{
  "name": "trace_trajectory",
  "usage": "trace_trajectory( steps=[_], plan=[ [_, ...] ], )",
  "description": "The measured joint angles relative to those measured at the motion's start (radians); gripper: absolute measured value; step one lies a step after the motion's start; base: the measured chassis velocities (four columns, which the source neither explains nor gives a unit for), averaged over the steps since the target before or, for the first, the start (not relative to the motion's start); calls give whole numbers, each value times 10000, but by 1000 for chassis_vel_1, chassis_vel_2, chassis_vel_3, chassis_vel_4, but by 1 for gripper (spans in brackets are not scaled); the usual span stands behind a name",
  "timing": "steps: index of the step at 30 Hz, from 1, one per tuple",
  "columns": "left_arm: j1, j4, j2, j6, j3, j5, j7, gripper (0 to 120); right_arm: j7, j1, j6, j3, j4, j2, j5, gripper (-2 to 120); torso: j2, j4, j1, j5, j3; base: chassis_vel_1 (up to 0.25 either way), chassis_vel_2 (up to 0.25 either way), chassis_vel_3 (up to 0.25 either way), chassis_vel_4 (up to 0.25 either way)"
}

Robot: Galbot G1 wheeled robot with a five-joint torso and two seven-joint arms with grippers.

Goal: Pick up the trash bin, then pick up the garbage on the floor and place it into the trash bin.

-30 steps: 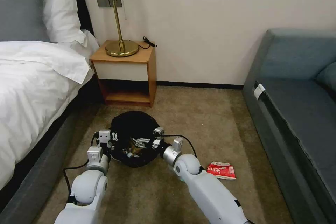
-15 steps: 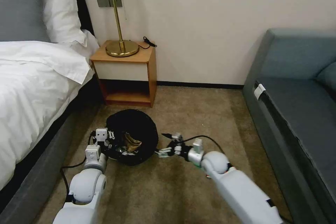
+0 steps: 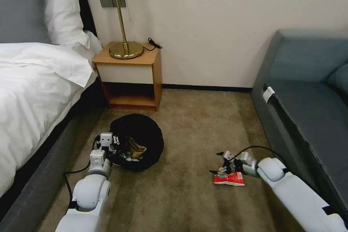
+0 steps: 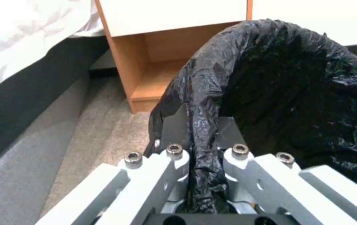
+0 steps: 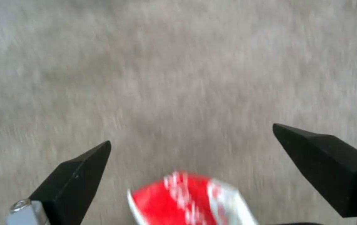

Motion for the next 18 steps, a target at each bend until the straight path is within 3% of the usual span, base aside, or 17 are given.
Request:
trace_trajectory(
  steps=[18],
  plan=[
    [43, 61, 87, -22, 38, -12, 47, 4, -834, 791, 597, 609, -2792, 811, -1848, 100, 0, 1, 0, -4, 0, 0, 0, 0, 0]
  ],
)
